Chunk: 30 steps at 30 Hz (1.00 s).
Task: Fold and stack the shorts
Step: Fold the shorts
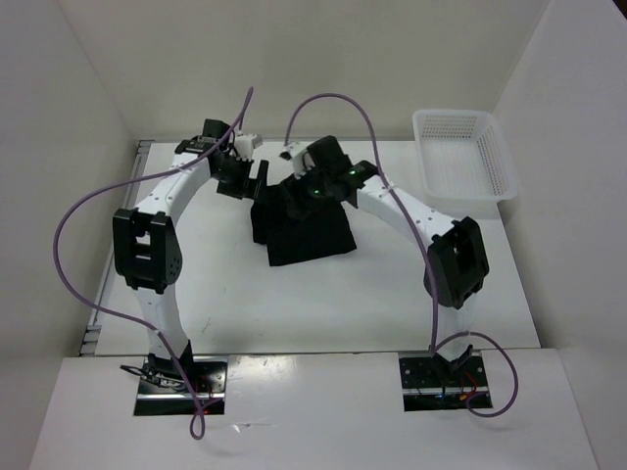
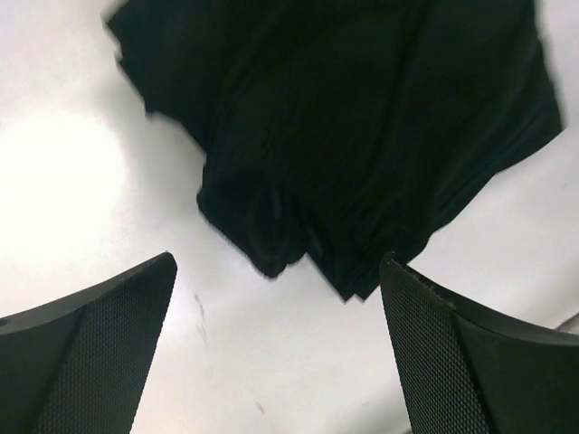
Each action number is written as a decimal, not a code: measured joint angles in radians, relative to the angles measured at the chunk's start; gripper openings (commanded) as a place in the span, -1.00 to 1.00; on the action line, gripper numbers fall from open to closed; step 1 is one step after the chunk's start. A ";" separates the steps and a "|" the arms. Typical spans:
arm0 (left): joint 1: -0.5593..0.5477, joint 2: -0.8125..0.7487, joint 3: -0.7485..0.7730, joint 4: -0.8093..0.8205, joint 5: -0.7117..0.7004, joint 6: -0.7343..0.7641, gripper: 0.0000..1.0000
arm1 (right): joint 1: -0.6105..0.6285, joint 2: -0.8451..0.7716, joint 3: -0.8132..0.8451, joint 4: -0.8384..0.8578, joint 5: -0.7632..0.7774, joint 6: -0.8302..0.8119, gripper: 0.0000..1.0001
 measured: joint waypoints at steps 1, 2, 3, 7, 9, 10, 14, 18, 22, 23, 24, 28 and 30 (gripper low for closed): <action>-0.001 -0.001 0.014 0.016 0.010 0.000 1.00 | -0.044 0.001 -0.026 0.005 0.018 0.008 0.36; -0.002 0.001 0.032 0.030 0.019 0.001 1.00 | -0.087 0.006 -0.049 0.008 0.039 0.010 0.38; -0.004 0.009 0.052 0.042 0.027 0.001 1.00 | -0.131 0.014 -0.069 0.007 0.054 0.010 0.38; -0.016 0.087 0.130 0.082 0.043 0.001 1.00 | -0.275 0.061 -0.126 0.011 0.086 -0.005 0.41; -0.024 0.142 0.137 0.100 0.041 0.001 1.00 | -0.297 0.069 -0.165 0.008 0.085 -0.024 0.41; -0.027 0.164 0.136 0.100 0.039 0.001 1.00 | -0.297 0.069 -0.182 0.008 0.081 -0.031 0.41; -0.034 0.228 0.121 0.102 0.034 0.001 0.95 | -0.297 0.069 -0.257 0.012 0.034 -0.047 0.41; -0.034 0.249 0.119 0.106 0.035 0.001 0.53 | -0.303 0.068 -0.345 0.015 -0.015 -0.050 0.41; -0.034 0.277 0.132 0.110 0.022 -0.002 -0.38 | -0.304 0.063 -0.389 0.035 -0.052 -0.043 0.16; -0.034 0.285 0.136 0.109 0.016 -0.001 -0.38 | -0.304 0.063 -0.394 0.042 -0.057 -0.042 0.05; -0.034 0.292 0.141 0.110 0.013 0.000 -0.38 | -0.304 0.063 -0.399 0.052 -0.062 -0.039 -0.17; -0.031 0.314 0.175 0.109 0.007 0.000 -0.38 | -0.304 0.063 -0.421 0.069 -0.102 -0.025 -0.72; -0.031 0.327 0.197 0.112 -0.006 0.000 -0.38 | -0.304 0.064 -0.424 0.070 -0.120 -0.015 -0.83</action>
